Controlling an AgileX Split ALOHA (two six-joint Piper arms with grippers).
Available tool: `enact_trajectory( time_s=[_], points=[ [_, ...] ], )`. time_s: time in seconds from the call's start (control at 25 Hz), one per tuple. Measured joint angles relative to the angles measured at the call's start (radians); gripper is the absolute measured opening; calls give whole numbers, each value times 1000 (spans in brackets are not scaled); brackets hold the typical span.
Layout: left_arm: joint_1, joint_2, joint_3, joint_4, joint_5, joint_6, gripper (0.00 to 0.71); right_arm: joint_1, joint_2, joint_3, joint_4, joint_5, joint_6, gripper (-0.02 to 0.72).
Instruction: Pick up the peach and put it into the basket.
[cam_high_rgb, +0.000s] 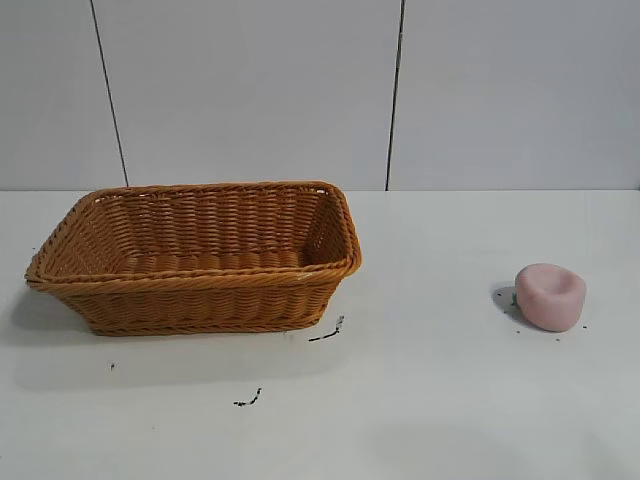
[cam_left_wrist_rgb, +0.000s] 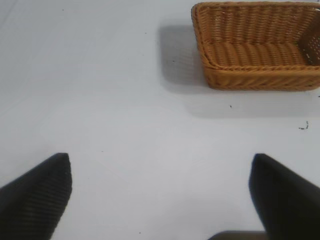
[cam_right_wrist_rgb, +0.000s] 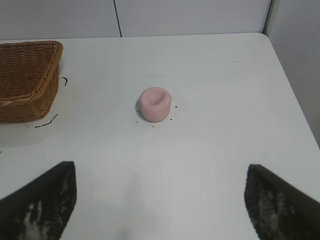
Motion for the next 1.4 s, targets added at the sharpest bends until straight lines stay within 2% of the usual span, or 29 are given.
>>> enact_trajectory(
  time_s=[0.52,0.96,1.24,1.4],
  points=[
    [0,0,0,0,0,0,693,0,64,-46,0,-8,0,633],
    [0,0,0,0,0,0,693,0,772,-379,1,-53,0,633],
    [0,0,0,0,0,0,693,0,1258,-583,26,-57,0,633],
    [0,0,0,0,0,0,693,0,1490,-697,29,-58,-24,633]
  ],
)
